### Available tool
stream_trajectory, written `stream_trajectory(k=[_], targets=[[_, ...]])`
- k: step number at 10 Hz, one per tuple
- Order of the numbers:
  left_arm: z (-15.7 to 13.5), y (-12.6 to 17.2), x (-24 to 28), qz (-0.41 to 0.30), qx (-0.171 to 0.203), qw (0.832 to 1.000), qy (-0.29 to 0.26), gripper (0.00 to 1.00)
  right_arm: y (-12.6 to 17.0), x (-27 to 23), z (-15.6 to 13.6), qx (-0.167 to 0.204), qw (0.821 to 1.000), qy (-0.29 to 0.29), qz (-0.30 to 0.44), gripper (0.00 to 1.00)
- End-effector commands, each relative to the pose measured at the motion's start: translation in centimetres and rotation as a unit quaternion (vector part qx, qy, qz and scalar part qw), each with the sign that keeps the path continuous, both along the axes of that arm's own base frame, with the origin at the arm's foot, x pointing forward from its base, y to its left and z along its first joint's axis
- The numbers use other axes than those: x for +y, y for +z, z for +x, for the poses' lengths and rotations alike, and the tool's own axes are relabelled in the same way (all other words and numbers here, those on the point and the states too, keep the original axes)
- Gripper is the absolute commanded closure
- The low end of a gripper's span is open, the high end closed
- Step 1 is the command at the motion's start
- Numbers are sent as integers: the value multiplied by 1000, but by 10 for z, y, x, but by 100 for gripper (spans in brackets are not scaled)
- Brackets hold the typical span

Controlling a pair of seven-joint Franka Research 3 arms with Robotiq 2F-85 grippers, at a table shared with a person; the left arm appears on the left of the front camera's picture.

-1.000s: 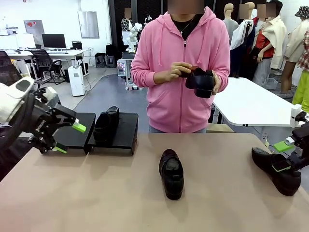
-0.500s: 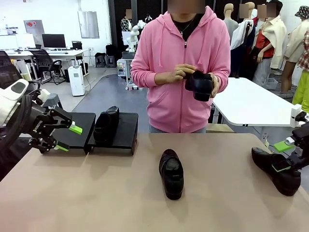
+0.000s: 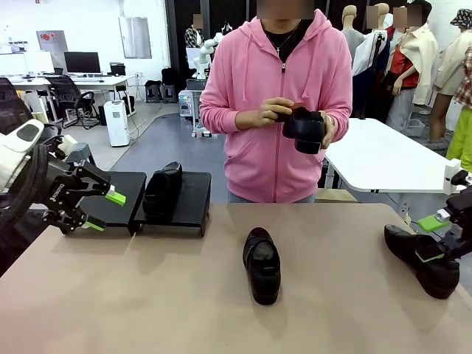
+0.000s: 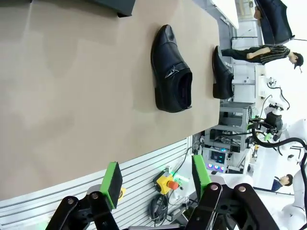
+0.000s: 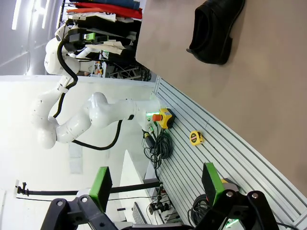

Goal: Organize the shoes by placing them on the stand.
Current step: Pick up one Shoe and place it in the middle of the table.

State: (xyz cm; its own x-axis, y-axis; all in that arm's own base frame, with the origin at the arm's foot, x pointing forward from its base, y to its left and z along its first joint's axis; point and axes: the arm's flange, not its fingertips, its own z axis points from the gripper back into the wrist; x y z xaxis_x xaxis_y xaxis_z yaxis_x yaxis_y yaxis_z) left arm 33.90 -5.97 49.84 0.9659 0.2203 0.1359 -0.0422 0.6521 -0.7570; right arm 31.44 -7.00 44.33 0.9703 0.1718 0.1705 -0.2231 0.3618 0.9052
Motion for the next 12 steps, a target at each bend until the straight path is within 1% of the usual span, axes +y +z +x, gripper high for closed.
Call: stream_trajectory(k=[1,4,5,6,7,8,9,10,11,12], targets=[[0,3,-1,-10,1,1000,1,24,3,0,2,-14,1000,1,13,0],[0,3,-1,-10,1,1000,1,24,3,0,2,-14,1000,1,13,0],[0,3,-1,-10,1,1000,1,24,0,0,0,0,1000,0,0,0],[0,3,-1,-10,1,1000,1,24,-5,27,17,-21,994,17,-107,0],[0,3,-1,-10,1,1000,1,24,-11,44,29,-31,984,67,-161,0],[0,3,-1,-10,1,1000,1,24,-24,49,42,-24,963,31,-268,0],[0,3,-1,-10,1,1000,1,24,-37,53,52,-25,945,33,-324,0],[0,3,-1,-10,1,1000,1,24,-40,56,54,-37,913,-6,-407,0],[0,3,-1,-10,1,1000,1,24,-25,53,48,-55,887,-12,-459,0],[0,3,-1,-10,1,1000,1,24,-1,51,38,-68,882,-9,-467,0]])
